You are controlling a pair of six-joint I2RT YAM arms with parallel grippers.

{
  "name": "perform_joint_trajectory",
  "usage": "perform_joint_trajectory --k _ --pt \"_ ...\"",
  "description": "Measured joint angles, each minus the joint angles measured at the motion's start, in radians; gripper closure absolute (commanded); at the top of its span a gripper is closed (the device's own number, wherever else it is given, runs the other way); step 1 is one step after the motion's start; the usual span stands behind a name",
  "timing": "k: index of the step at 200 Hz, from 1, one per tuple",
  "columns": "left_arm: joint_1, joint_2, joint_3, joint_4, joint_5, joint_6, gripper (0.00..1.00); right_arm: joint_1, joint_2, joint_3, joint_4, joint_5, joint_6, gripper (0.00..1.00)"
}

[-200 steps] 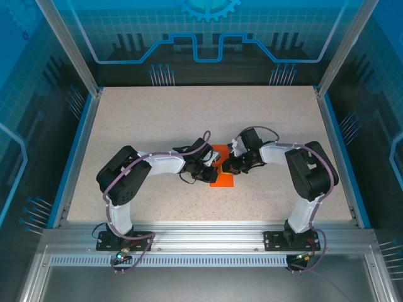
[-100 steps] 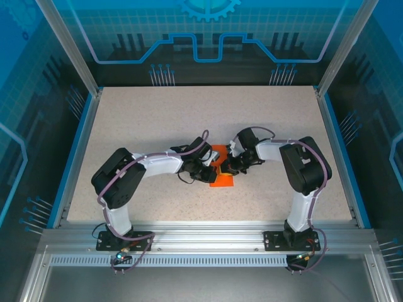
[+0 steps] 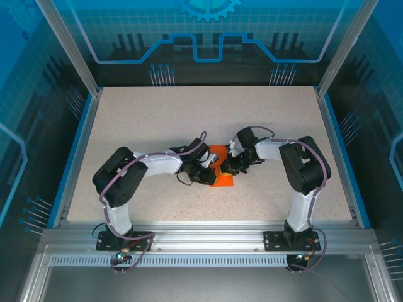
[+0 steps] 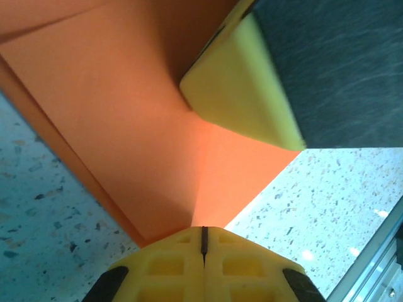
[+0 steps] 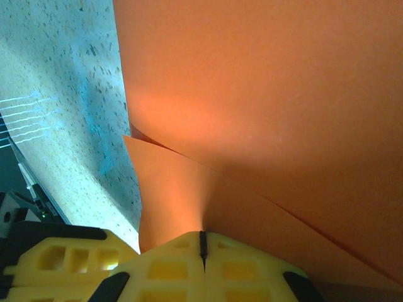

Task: Fold a paper plane with a square sheet of paper (fold left side to right side)
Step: Fold the triangle a second time at the center of the table.

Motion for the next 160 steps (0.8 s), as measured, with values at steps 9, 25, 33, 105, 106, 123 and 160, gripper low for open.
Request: perform_joint_trajectory --k 9,25,33,105,106,123,160 --pt "0.0 0.003 -0.005 0.003 0.002 0.0 1.0 0.0 0.0 0.003 -0.003 0.002 0.0 1.0" --pt "0.0 0.005 -0.01 0.006 0.002 0.0 1.0 0.0 0.002 0.006 -0.009 0.004 -0.003 1.0" --pt "0.0 0.005 -0.011 0.008 0.002 0.0 1.0 0.0 0.002 0.006 -0.009 0.004 -0.004 1.0" --pt "0.002 -0.005 -0.053 0.066 0.01 -0.004 1.0 0.001 0.006 0.017 -0.029 0.01 -0.019 1.0" --pt "0.002 -0.006 -0.055 0.068 0.01 -0.005 1.0 0.001 0.006 0.017 -0.029 0.01 -0.019 1.0" --pt "0.002 -0.016 -0.074 0.092 0.01 -0.013 1.0 0.001 0.006 0.018 -0.034 0.011 -0.02 1.0" --pt "0.009 -0.058 -0.131 0.114 0.009 -0.027 1.0 0.0 0.006 0.019 -0.043 0.011 -0.024 1.0"
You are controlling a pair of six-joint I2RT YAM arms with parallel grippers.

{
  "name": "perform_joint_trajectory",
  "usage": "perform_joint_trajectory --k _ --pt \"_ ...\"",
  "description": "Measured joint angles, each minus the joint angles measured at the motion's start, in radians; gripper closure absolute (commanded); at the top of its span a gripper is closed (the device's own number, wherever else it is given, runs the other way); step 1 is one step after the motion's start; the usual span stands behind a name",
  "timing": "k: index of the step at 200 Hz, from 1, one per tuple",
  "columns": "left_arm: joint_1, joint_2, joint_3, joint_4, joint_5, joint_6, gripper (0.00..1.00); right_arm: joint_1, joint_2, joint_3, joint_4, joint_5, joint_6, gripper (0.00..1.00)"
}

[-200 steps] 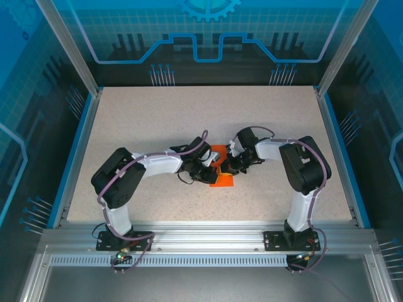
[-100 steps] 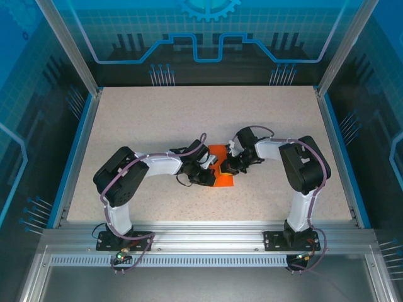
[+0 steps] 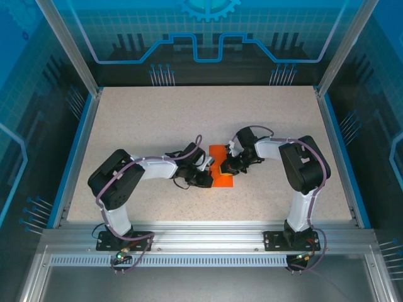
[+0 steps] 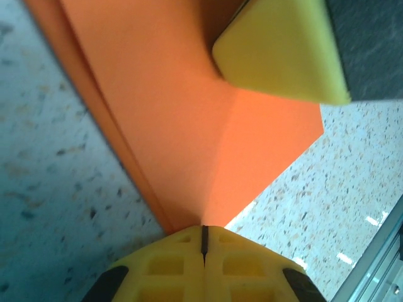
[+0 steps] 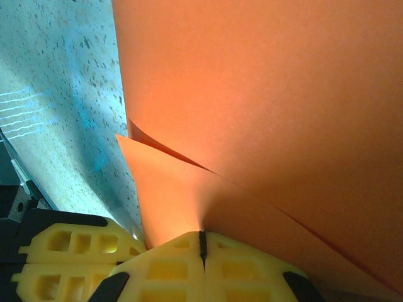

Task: Fold a paper plane with a square sheet of paper (fold left side to right side)
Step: Fold the triangle a second time at the center of the table.

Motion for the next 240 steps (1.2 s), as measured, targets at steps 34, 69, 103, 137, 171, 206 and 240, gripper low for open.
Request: perform_joint_trajectory --k 34,69,103,137,171,206,240 --pt "0.005 -0.043 -0.024 -0.058 -0.001 0.0 1.0 0.0 0.0 0.0 0.0 -0.001 0.0 1.0" --pt "0.005 -0.056 0.026 -0.1 0.001 0.0 1.0 0.0 0.0 0.0 0.0 -0.002 0.0 1.0" --pt "0.006 -0.017 0.124 -0.086 0.021 0.0 1.0 0.0 0.0 0.0 0.0 -0.002 0.0 1.0" --pt "0.006 0.079 0.172 -0.076 0.047 0.001 1.0 0.0 0.0 0.0 0.0 -0.002 0.0 1.0" --pt "0.006 0.135 0.197 -0.084 0.056 0.004 1.0 0.0 0.0 -0.001 0.001 -0.002 0.0 1.0" --pt "0.006 0.138 0.203 -0.087 0.046 0.003 1.0 0.0 0.0 -0.001 0.001 -0.002 0.0 1.0" --pt "0.006 0.138 0.19 -0.077 0.038 0.0 1.0 0.0 0.0 -0.001 0.0 -0.002 0.0 1.0"
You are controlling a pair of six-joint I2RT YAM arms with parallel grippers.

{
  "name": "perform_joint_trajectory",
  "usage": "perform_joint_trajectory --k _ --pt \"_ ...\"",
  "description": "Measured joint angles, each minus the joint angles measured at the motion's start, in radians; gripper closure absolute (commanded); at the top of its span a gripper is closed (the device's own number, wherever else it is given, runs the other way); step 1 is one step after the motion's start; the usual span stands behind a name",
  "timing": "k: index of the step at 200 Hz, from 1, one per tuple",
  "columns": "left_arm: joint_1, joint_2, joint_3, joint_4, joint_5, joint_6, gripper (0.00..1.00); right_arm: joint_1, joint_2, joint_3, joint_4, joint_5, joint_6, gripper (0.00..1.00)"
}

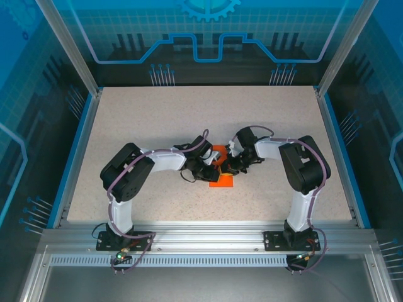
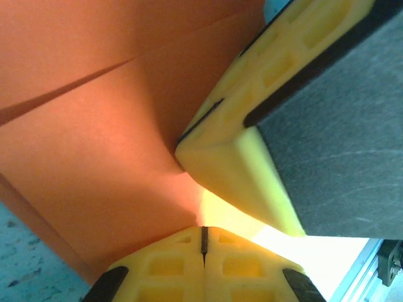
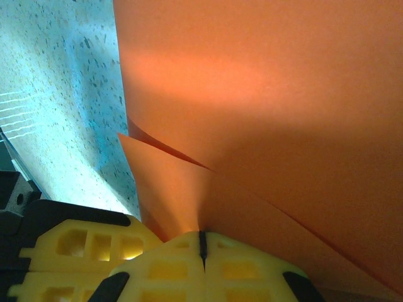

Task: Fold a paper plane with a square sheet of paper (fold left side to right side)
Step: Fold the triangle a second time at the center of the table.

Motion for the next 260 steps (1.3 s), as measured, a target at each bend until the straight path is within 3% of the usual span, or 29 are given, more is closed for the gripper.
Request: perform_joint_trajectory --k 46,121,142,166,193,260 --pt "0.002 -0.047 -0.084 0.074 -0.002 -0.023 1.0 0.0 0.0 0.0 -0.005 0.0 -0.004 1.0" --pt "0.015 -0.171 -0.228 0.063 -0.016 -0.045 1.0 -0.002 0.0 0.0 -0.003 -0.008 -0.014 0.99" --pt "0.043 -0.206 -0.249 0.027 -0.016 -0.049 0.94 -0.007 -0.006 -0.001 0.008 -0.006 -0.012 0.84" --pt "0.086 -0.248 -0.246 0.015 -0.017 -0.045 0.72 -0.014 -0.044 -0.004 0.03 0.018 -0.005 0.68" --pt "0.127 -0.262 -0.204 0.019 -0.019 -0.049 0.59 -0.026 -0.132 -0.004 0.044 0.058 -0.011 0.53" --pt "0.154 -0.13 -0.047 0.101 0.04 -0.049 0.52 -0.122 -0.357 -0.146 0.147 0.094 0.046 0.15"
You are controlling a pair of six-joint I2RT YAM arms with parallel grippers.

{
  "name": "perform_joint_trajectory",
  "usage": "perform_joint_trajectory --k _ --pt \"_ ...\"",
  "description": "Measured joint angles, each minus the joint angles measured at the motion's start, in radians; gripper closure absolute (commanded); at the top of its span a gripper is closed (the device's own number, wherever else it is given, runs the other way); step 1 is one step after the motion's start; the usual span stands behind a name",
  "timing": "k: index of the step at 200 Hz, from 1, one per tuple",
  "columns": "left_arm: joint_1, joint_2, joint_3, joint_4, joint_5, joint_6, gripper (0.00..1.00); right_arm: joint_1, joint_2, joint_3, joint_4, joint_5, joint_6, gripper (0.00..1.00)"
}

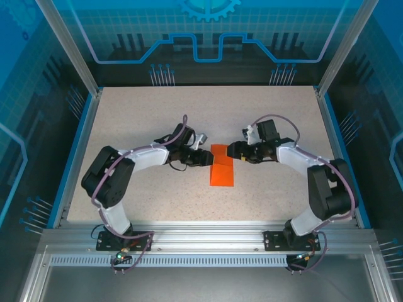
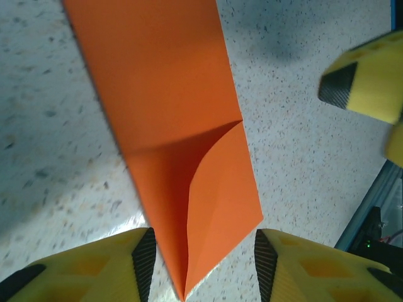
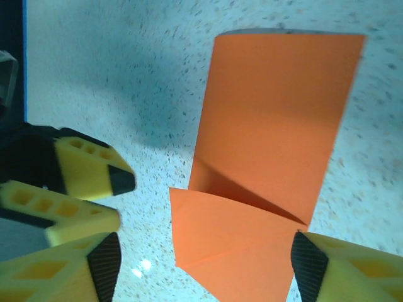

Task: Fold a paper plane with a square sheet of paper (fold left side to right side)
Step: Fold the triangle a second time at the center of the table, then turn over the paper at the center of the table.

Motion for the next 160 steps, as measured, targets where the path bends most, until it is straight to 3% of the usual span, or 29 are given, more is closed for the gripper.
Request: perform_joint_trajectory --k 42,98,160 --pt "-0.002 0.127 0.059 0.021 0.064 0.0 0.57 -0.01 -0.051 -0.092 0.088 -0.022 0.08 0.01" --pt "-0.006 0.169 0.092 0.023 0.074 0.027 0.96 -0.011 -0.058 -0.12 0.116 -0.039 0.117 0.01" --pt "-0.007 0.089 0.006 0.033 -0.008 0.025 0.96 0.005 0.016 -0.11 0.116 -0.068 0.119 0.12"
